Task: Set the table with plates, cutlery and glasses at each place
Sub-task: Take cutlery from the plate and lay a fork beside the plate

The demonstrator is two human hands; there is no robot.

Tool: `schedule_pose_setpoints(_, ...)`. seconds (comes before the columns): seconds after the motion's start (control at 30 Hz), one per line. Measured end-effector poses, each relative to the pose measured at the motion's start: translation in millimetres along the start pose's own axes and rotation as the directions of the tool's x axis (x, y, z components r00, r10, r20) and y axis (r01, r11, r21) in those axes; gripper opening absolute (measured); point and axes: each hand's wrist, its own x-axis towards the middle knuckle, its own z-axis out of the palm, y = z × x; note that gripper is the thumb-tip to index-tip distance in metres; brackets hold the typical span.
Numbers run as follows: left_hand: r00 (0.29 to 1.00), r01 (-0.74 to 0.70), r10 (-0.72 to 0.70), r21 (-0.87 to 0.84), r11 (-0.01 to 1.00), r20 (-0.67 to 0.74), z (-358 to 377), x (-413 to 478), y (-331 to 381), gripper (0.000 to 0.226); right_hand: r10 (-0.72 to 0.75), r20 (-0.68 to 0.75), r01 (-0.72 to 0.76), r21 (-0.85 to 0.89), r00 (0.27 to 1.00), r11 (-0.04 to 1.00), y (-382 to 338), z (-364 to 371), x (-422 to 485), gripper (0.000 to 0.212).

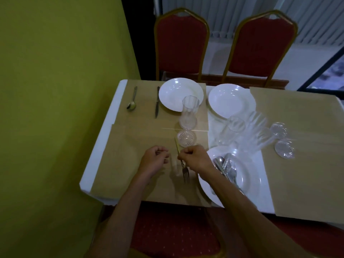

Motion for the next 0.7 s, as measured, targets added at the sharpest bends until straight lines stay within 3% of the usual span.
schedule_pose_setpoints(0.2,0.998,0.001,0.002,0.051,0.999,-0.057,-69,53,-1,0.014,-0.058,0.039,0.060,-0.050,0.998,0.997,-55,35,53,0.013)
schedule_pose_setpoints(0.37,0.984,-0.087,0.127,0.279,0.956,-0.126,-113,116,6,0.017,-0.031,0.058,0.036,-0.084,0.998,0.996,-94,66,117,0.015)
schedule_pose_setpoints(0.53,0.921,-0.117,0.319,0.622,0.774,-0.224,-134,190,-2,0.032,0.016,0.082,-0.004,-0.133,0.996,0.991,-114,93,181,0.019)
schedule_pose_setpoints(0.63,0.925,-0.113,0.351,0.773,0.624,-0.148,-133,223,-10,0.036,0.013,0.081,-0.002,-0.141,0.997,0.990,-123,107,219,0.021)
schedule_pose_setpoints(0.7,0.928,-0.109,0.351,0.810,0.577,-0.124,-127,242,-20,0.047,0.029,0.070,-0.020,-0.131,0.997,0.991,-130,113,240,0.021)
